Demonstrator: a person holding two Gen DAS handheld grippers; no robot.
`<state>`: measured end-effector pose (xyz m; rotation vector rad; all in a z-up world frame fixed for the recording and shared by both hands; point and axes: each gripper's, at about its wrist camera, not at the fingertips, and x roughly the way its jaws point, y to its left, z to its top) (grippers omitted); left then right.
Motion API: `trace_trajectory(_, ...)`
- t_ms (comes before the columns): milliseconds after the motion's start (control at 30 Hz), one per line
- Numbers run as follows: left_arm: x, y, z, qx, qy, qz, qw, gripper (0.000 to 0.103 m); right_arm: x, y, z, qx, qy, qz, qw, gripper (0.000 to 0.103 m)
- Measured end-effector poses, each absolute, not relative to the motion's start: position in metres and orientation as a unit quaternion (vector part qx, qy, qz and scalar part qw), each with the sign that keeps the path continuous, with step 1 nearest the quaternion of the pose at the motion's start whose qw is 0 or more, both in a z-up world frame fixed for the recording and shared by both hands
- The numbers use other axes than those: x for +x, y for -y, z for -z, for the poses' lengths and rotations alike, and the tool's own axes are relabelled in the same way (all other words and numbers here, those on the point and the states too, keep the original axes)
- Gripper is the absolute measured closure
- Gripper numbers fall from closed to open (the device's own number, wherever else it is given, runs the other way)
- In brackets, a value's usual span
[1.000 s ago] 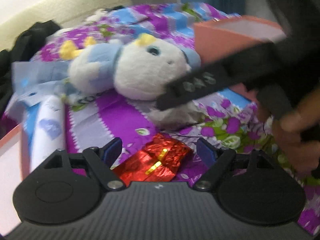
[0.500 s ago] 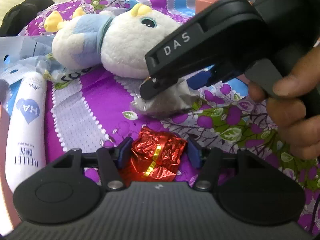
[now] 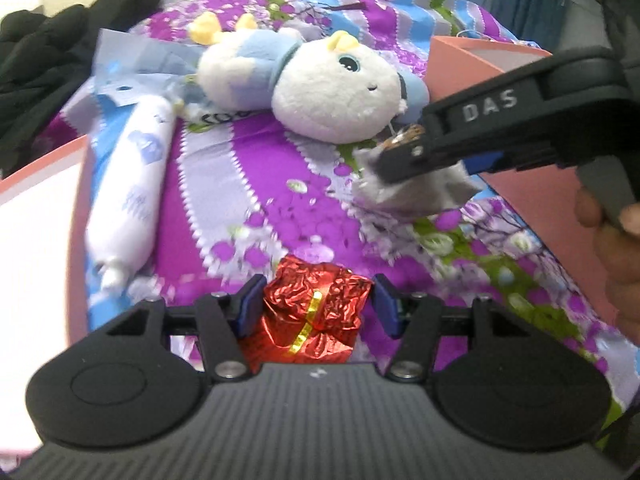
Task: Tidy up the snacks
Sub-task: 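Grasp and lift red foil candy with left tool while right tool grasps silver pack, then carry red foil candy over pink box with left tool while right tool carries silver pack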
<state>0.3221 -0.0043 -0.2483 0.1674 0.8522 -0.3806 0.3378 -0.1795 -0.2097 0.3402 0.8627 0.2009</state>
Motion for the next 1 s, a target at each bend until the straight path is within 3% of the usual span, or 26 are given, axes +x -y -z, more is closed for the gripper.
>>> trace_trajectory(400, 0.202, -0.002, 0.196, 0.005, -0.405, 0.131, 0.905, 0.040, 0.219, 0.193, 0.158, 0.140, -0.378, -0.091, 0.911, 0.055)
trace_trajectory(1000, 0.141, -0.010, 0.111, -0.059, -0.353, 0.084, 0.930, 0.040, 0.109, 0.205, 0.112, 0.106, -0.321, -0.094, 0.936, 0.055)
